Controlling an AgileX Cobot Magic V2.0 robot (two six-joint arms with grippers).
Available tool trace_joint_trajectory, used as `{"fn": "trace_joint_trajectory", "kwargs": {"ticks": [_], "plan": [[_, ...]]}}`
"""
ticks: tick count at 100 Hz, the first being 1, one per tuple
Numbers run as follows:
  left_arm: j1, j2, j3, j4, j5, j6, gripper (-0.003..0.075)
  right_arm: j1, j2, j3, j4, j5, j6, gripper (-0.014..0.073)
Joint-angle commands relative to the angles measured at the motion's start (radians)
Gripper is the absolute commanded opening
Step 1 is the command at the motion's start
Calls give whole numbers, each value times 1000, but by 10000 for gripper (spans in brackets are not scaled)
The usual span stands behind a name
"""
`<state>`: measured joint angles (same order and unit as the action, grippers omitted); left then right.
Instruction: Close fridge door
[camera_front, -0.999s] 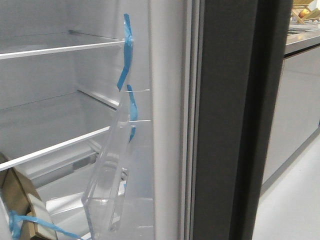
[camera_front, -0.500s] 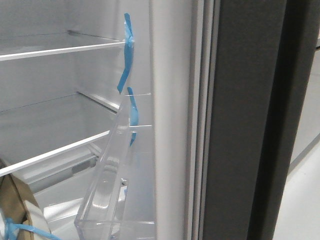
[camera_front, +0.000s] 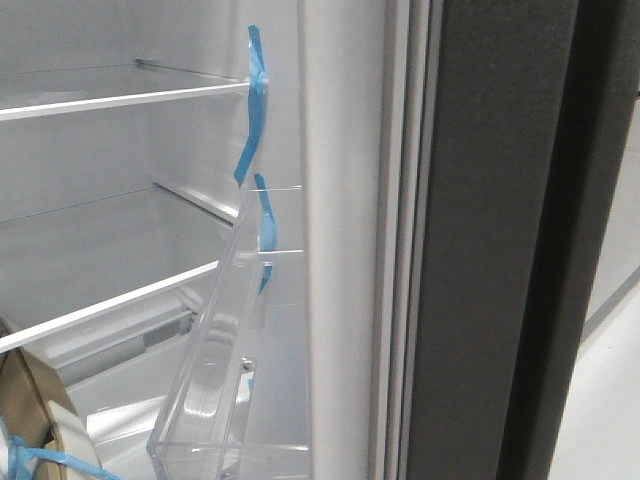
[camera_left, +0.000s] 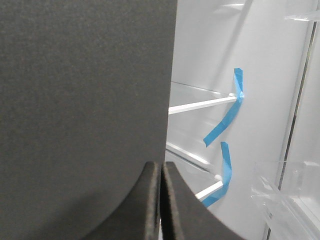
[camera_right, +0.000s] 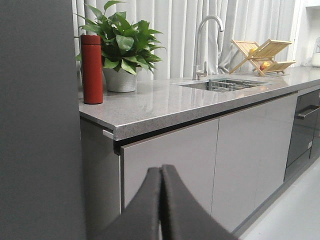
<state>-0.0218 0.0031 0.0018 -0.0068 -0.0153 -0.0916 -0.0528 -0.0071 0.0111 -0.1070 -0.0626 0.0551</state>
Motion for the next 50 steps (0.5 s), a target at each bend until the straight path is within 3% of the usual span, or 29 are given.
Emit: {"fn": "trace_joint_trajectory", "kwargs": {"ticks": [1, 50], "plan": [[2, 19, 28, -2, -77, -3, -21, -5, -13, 11, 2, -73, -9, -76], [2, 19, 28, -2, -77, -3, -21, -5, -7, -7, 2, -94, 5, -76]]}}
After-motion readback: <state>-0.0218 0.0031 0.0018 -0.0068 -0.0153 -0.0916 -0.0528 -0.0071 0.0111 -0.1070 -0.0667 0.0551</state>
